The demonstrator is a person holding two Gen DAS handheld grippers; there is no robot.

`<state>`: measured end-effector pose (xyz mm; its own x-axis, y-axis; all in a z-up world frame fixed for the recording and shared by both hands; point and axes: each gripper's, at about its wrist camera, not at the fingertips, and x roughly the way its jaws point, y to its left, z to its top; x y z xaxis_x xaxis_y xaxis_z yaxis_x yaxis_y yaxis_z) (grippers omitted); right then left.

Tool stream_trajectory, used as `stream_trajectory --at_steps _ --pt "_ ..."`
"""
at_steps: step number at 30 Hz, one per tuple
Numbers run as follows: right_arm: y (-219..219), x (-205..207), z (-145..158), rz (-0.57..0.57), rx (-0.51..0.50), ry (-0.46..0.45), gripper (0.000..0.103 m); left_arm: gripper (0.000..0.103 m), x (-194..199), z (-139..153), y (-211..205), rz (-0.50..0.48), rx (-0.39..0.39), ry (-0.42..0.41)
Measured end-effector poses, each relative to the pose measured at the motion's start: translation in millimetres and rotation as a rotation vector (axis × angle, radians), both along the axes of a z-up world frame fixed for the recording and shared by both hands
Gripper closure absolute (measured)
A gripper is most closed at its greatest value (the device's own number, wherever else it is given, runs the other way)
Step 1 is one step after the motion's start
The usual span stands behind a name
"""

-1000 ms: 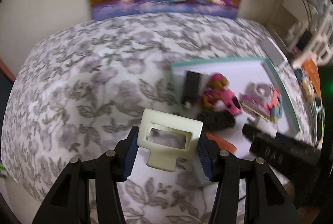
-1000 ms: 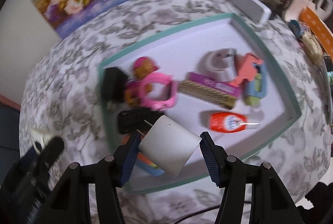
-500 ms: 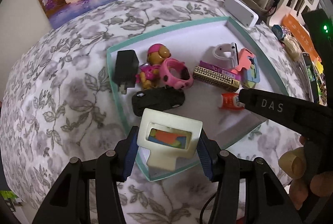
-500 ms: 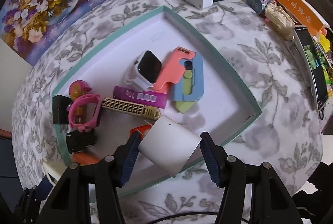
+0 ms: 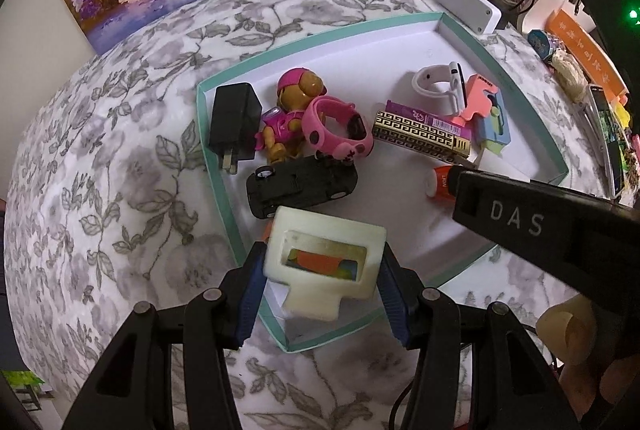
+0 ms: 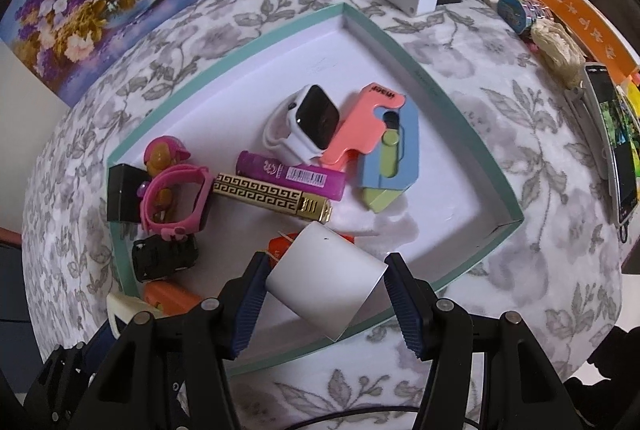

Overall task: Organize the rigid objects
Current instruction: 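Carry the adapter and clip into the tray and open the left tool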

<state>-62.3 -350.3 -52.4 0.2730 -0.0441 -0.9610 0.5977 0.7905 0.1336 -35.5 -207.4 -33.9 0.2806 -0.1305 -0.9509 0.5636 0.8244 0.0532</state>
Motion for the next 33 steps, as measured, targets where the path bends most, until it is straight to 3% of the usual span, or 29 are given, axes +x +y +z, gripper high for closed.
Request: stream_trajectory --at_steps 6,10,19,24,27,33 --pt "2 3 -5 0.008 0.003 0.017 0.041 0.048 2 -2 2 0.005 0.008 0.001" --pt "4 3 -5 0.011 0.002 0.014 0.041 0.038 3 0 4 0.011 0.000 -0.004" --pt "6 7 -1 0.018 -0.008 -0.004 0.035 0.031 11 4 13 0.061 0.000 -0.016" --pt "9 10 0 0.025 -0.016 -0.004 0.035 0.031 20 6 23 0.114 -0.007 -0.016" --pt "9 11 0 0.022 -0.019 -0.002 0.034 0.019 29 6 34 0.164 -0.007 -0.008" --pt "10 12 0 0.029 -0.030 0.007 0.034 0.019 48 3 62 0.286 0.024 -0.021"
